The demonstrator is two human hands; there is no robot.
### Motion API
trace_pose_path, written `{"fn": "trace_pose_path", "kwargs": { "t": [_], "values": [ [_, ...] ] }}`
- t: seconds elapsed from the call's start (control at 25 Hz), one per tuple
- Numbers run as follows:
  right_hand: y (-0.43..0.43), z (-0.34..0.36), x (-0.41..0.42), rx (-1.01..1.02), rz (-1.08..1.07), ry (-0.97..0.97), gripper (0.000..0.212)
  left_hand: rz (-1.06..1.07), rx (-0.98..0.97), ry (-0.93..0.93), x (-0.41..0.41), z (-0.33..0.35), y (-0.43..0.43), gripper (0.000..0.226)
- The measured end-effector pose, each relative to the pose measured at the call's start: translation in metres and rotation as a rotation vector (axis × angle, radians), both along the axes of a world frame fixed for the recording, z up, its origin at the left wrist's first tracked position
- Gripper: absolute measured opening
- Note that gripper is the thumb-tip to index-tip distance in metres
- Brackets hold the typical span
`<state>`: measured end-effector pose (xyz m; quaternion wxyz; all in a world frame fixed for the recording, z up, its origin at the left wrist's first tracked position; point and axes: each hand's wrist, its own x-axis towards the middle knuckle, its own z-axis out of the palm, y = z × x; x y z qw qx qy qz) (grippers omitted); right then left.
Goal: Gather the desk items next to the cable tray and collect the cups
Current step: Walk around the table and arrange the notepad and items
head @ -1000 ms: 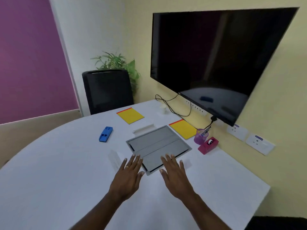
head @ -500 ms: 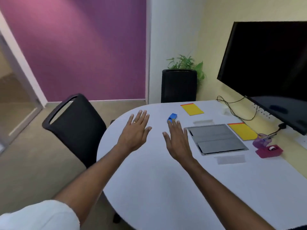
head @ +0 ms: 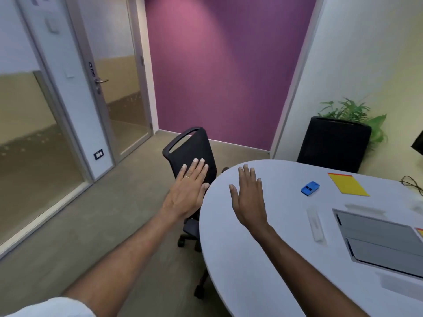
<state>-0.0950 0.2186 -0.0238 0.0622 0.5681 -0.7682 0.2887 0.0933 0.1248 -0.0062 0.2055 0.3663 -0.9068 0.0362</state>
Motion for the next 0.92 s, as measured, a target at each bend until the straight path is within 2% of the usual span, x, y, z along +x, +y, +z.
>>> {"fn": "trace_pose_path", "kwargs": {
  "t": [0.28,0.56,0.72,0.92],
  "values": [
    [-0.096,0.046,0.082,-0.048,0.114,0.161,0.058,0.077,-0.05,0.105,0.09,0.043,-0.086,0.06],
    [-0.199,0.079,0.151,-0.121,0.096,0.161,0.057,0.086,-0.168,0.103,0.163,0.063,-0.188,0.061],
    [-0.248,0.082,0.168,-0.106,0.079,0.194,0.057,0.055,-0.136,0.13,0.179,0.057,-0.236,0.062],
    [-0.326,0.062,0.161,-0.085,0.04,0.164,0.059,0.014,-0.082,0.114,0.159,0.037,-0.306,0.062]
  ]
}}
